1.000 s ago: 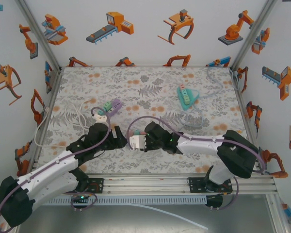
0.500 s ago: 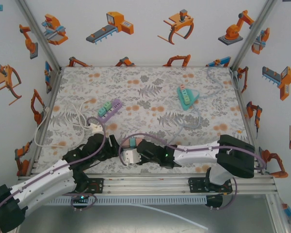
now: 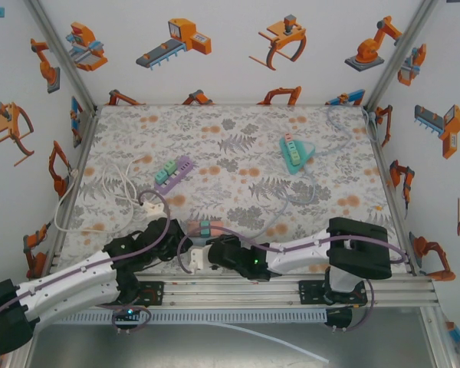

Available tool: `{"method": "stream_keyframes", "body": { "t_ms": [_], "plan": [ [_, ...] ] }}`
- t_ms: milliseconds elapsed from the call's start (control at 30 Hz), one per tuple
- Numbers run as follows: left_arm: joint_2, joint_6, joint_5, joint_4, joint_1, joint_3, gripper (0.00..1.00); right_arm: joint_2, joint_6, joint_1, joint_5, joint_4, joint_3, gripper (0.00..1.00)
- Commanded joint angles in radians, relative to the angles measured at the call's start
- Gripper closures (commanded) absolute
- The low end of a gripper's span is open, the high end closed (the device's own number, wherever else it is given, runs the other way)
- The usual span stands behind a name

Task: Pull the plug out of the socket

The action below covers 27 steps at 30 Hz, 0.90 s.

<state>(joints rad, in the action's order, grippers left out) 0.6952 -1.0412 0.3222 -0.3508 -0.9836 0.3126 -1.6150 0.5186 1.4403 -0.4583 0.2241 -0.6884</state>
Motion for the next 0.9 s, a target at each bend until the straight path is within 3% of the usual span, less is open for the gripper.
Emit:
{"method": "stream_keyframes", "body": {
  "t_ms": [0,67,233,433,733,867],
  "plan": [
    [-0.034,-0.086,0.065,-0.07,-0.004,-0.016,0.58,-0.052,-0.089,0.025,0.074,-0.088,0.054,0.66],
    [-0.091,-0.1,0.043,-0.014,-0.007,-0.038,0.47,-0.06,-0.1,0.033,0.066,-0.058,0.065,0.65],
    [-0.234,-0.19,0.076,0.05,-0.012,-0.098,0.38,-0.108,-0.123,0.057,0.063,-0.015,0.06,0.65],
    [-0.207,-0.35,0.139,-0.072,-0.012,-0.098,0.46,-0.116,-0.125,0.06,0.053,0.004,0.061,0.65],
    [0.04,-0.455,0.123,-0.103,-0.012,-0.059,0.47,-0.1,-0.135,0.063,0.066,0.014,0.067,0.62],
    [0.111,-0.445,0.072,-0.076,-0.012,-0.057,0.58,-0.08,-0.166,0.065,0.075,0.0,0.064,0.55]
  ]
}}
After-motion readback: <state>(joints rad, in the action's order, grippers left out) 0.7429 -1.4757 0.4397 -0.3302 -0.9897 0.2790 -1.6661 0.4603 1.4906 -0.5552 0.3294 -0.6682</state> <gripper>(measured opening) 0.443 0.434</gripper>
